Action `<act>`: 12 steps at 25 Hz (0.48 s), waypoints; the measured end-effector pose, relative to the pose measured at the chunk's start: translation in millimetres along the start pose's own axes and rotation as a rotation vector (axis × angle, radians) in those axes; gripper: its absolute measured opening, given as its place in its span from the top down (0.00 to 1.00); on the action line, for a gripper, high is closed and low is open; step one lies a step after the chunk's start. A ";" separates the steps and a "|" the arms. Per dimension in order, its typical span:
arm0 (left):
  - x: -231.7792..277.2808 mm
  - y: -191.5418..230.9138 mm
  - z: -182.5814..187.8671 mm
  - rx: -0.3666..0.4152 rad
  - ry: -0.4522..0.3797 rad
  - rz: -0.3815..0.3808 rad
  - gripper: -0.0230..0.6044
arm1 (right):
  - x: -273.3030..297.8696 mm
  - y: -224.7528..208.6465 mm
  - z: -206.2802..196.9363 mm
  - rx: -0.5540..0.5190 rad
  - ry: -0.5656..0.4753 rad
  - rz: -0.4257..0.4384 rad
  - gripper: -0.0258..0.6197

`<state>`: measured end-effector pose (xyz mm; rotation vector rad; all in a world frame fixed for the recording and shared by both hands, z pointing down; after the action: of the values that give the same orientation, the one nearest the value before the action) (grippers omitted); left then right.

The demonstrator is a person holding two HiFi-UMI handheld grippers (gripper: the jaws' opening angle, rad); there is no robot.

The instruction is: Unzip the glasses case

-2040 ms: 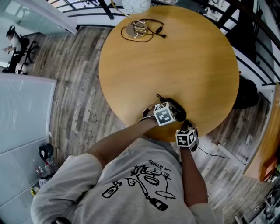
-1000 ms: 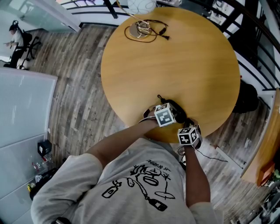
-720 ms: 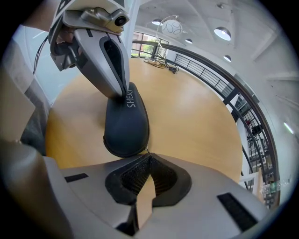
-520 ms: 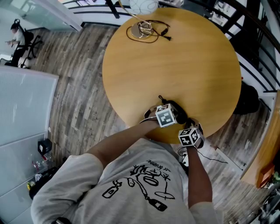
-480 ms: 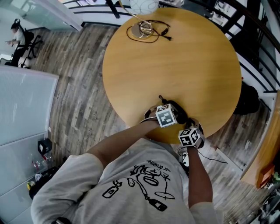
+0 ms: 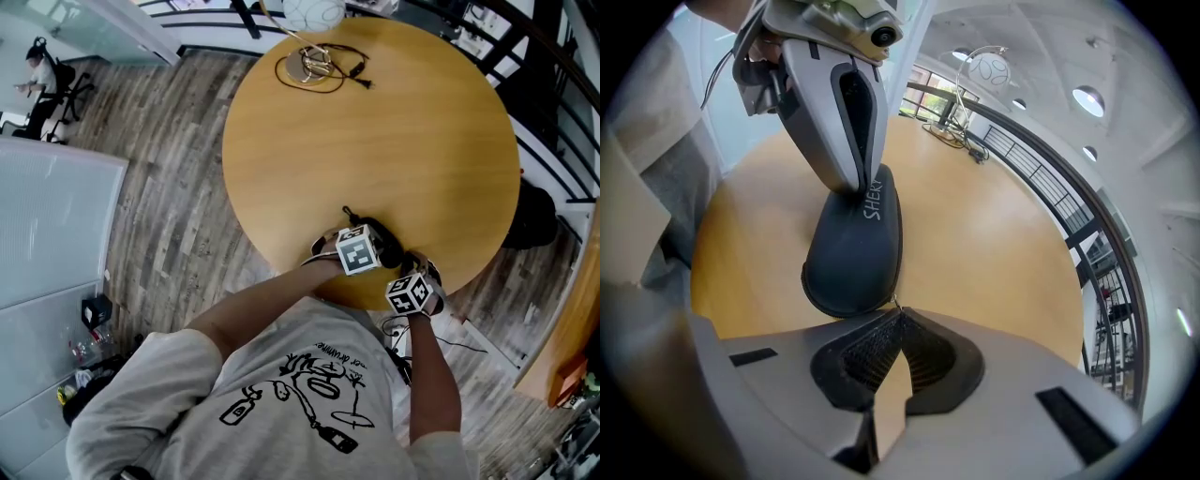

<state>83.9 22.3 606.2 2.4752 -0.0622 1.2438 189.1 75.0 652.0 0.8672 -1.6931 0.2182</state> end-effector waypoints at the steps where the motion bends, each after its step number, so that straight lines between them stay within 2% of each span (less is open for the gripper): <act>1: 0.1 0.3 -0.2 -0.001 0.000 0.001 0.95 | 0.6 -0.6 0.2 -0.017 -0.006 0.009 0.93; 7: 0.8 0.8 0.0 -0.004 -0.002 -0.006 0.95 | 3.6 -6.7 4.6 -0.170 -0.039 0.051 0.93; 12: 0.2 0.9 0.8 -0.004 -0.004 -0.003 0.95 | 5.4 -10.7 9.0 -0.256 -0.051 0.076 0.93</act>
<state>84.5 21.2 606.2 2.4736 -0.0624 1.2359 188.8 60.2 650.9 0.6232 -1.7578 0.0284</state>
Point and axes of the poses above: the fingertips, and each gripper's own axes: x forward along the fingers, y to its left, z out of its top, the point moved 6 cm from there along -x, backward along the fingers
